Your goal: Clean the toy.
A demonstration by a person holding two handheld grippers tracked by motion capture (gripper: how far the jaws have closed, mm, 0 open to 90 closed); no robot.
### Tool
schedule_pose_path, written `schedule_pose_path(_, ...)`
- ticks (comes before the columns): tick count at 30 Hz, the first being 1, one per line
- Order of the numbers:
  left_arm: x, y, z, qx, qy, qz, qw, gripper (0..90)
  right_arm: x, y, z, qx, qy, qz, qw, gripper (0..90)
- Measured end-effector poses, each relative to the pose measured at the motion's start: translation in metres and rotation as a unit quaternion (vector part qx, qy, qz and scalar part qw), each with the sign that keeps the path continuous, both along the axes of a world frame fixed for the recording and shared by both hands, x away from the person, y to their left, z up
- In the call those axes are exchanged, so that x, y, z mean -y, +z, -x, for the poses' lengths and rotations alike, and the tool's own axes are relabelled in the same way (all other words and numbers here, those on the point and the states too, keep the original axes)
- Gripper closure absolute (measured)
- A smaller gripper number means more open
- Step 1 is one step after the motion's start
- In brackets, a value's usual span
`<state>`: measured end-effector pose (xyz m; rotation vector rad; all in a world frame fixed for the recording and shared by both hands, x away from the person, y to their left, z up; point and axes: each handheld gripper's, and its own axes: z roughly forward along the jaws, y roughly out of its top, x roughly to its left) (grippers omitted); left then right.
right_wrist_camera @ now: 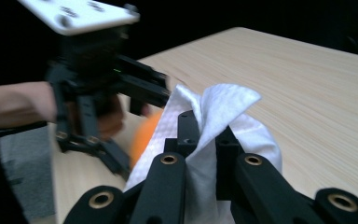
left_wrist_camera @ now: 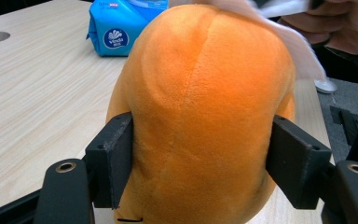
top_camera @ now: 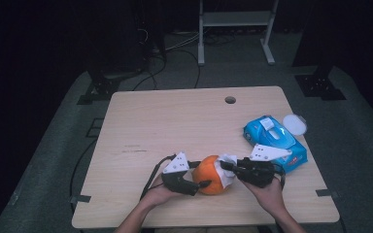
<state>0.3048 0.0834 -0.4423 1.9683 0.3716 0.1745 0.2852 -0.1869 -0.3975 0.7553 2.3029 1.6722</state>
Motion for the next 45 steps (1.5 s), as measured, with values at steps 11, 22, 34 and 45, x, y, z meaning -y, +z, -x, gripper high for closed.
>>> schedule_pose_path(11,-0.009,-0.003,-0.004,-0.008,-0.01,0.001,0.9999,31.0,0.005,-0.003,-0.011,0.004,-0.027,0.014,0.9995,85.6)
schedule_pose_path(22,-0.012,-0.003,-0.006,-0.011,-0.008,0.004,0.9999,30.6,0.015,-0.015,-0.015,-0.026,-0.03,0.01,0.9992,85.6)
schedule_pose_path(34,0.008,0.002,0.011,0.053,-0.035,-0.031,0.9975,30.5,0.007,-0.005,-0.017,-0.03,-0.015,-0.021,0.9992,85.7)
schedule_pose_path(45,0.01,0.002,0.014,0.065,-0.041,-0.04,0.9963,30.6,0.004,-0.006,-0.022,-0.033,-0.011,-0.009,0.9993,85.8)
